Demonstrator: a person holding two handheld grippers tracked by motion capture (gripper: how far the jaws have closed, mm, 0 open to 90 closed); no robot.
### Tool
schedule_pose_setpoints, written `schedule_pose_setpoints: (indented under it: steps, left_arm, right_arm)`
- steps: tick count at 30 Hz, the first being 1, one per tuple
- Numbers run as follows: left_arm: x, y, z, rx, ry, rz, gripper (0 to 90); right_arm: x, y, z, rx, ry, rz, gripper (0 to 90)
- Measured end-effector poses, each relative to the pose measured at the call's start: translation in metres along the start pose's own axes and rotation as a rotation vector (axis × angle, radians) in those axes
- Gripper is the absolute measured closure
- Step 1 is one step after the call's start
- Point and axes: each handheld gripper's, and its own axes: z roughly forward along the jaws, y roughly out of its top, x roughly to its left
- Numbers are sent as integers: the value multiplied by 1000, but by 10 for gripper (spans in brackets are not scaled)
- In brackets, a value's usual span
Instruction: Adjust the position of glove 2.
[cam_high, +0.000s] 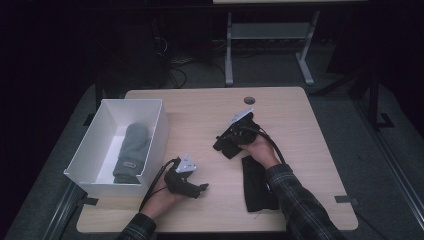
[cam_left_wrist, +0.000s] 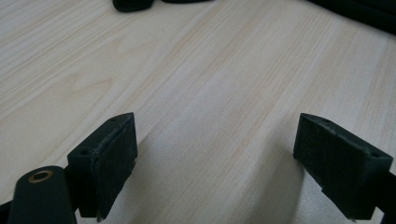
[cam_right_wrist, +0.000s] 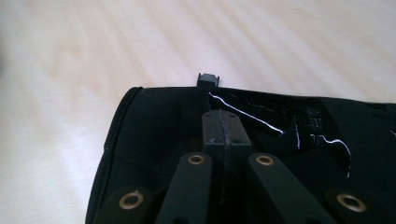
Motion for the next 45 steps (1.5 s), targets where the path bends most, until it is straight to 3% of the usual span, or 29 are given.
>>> schedule_pose_setpoints:
  steps: [3,9,16,18,20,21,25,26,28,32,33,34,37,39,45]
  left_arm:
    - [0,0,0,0,1,3,129]
    - [0,0,0,-1,1,4,129]
    - [1,0,0,2,1,8,129]
    - [1,0,0,3,2,9,129]
    - [1,0,0,6,3,12,129]
    - [1,0,0,6,4,15,129]
    - [1,0,0,5,4,15,129]
    - [1,0,0,6,4,16,129]
    - [1,0,0,1,3,8,129]
    - [1,0,0,6,3,11,129]
    - [1,0,0,5,2,11,129]
    - [0,0,0,1,1,5,129]
    - [0,0,0,1,1,8,127]
    - [0,0,0,1,0,5,127]
    - [-3,3,0,21,8,-5,137]
  right_arm:
    - [13,-1,-1,3,36,-15,900]
    - [38,-3,-2,13,60,-93,900]
    - [66,-7,-4,13,108,-133,900]
    - [73,-8,-4,12,107,-167,900]
    - [80,-8,-5,23,114,-157,900]
    - [82,-9,-5,22,114,-184,900]
    - [90,-10,-7,16,130,-200,900]
    - [89,-10,-9,9,130,-204,900]
    - [83,-9,-21,-22,120,-169,900]
    - [62,-19,-51,-78,88,-86,721]
    - [57,-24,-58,-87,86,-53,680]
    - [51,-31,-64,-102,71,-51,636]
    - [35,-56,-85,-115,-11,-8,494]
    - [28,-70,-93,-104,-53,7,441]
    - [5,-119,-115,-108,-156,111,311]
